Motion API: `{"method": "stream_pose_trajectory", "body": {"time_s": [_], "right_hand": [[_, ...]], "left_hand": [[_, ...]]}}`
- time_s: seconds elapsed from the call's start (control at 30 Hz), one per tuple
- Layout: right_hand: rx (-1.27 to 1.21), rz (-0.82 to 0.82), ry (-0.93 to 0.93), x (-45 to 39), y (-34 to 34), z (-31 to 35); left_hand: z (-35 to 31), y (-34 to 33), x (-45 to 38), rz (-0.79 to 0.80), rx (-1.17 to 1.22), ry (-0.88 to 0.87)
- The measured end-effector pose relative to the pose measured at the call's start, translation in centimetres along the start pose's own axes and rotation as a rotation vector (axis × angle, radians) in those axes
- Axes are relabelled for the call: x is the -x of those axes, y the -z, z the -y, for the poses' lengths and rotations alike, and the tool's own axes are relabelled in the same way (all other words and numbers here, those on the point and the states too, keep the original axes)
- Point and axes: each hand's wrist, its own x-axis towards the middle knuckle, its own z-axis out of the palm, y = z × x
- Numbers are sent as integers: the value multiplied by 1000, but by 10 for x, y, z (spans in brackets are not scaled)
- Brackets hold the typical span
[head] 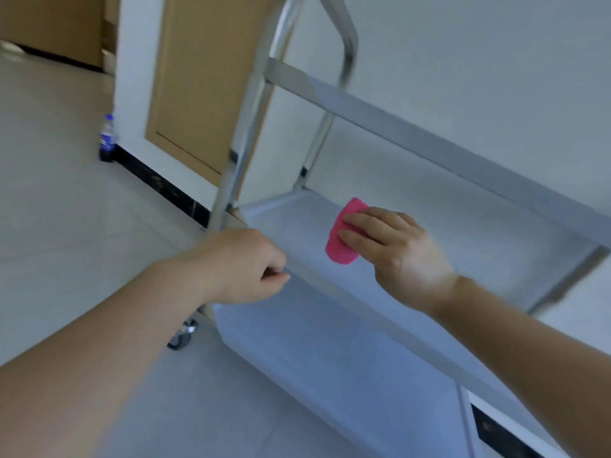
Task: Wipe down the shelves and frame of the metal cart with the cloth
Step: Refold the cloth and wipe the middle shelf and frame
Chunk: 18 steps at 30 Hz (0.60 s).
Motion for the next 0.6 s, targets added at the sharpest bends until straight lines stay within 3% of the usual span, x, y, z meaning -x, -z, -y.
{"method": "stream_pose_trajectory", "body": {"time_s": [0.4,0.6], "right_hand": [[244,-67,205,-206,3,-12],[377,122,13,-255,-25,-25]], "left_hand": [[72,39,30,-174,-76,147],[87,41,44,-164,-65,176]]}}
